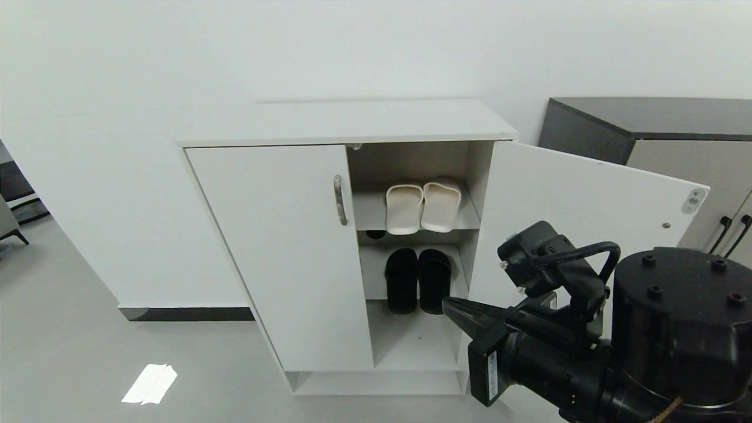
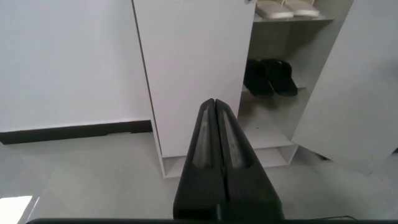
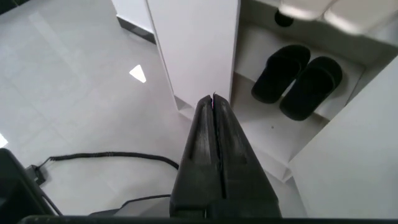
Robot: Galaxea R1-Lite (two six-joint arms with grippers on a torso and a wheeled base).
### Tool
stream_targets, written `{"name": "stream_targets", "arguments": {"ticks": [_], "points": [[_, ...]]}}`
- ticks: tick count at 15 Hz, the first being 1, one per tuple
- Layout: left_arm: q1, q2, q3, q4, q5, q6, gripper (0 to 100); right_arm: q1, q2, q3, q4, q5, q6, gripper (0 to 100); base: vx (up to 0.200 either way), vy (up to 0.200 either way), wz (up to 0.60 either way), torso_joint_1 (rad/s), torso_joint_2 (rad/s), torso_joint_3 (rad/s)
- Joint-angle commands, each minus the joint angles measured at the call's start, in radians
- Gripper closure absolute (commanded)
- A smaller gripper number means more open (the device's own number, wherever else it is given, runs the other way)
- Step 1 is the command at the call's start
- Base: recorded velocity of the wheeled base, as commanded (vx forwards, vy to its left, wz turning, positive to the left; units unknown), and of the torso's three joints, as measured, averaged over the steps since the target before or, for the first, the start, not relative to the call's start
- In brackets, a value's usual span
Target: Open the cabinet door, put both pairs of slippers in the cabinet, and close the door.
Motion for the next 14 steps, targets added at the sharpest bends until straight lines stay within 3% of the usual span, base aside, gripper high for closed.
{"name": "stream_targets", "arguments": {"ticks": [1,14], "points": [[0.000,-0.001,0.000,0.000,0.000,0.000,100,0.000,0.003,0.000,-0.002,0.000,0.000,100,0.000,0.000,0.00,0.183,-0.48,-0.290],[0.000,-0.001,0.000,0.000,0.000,0.000,100,0.000,0.001,0.003,0.000,0.006,0.000,100,0.000,0.000,0.00,0.215,-0.49,-0.282]]}}
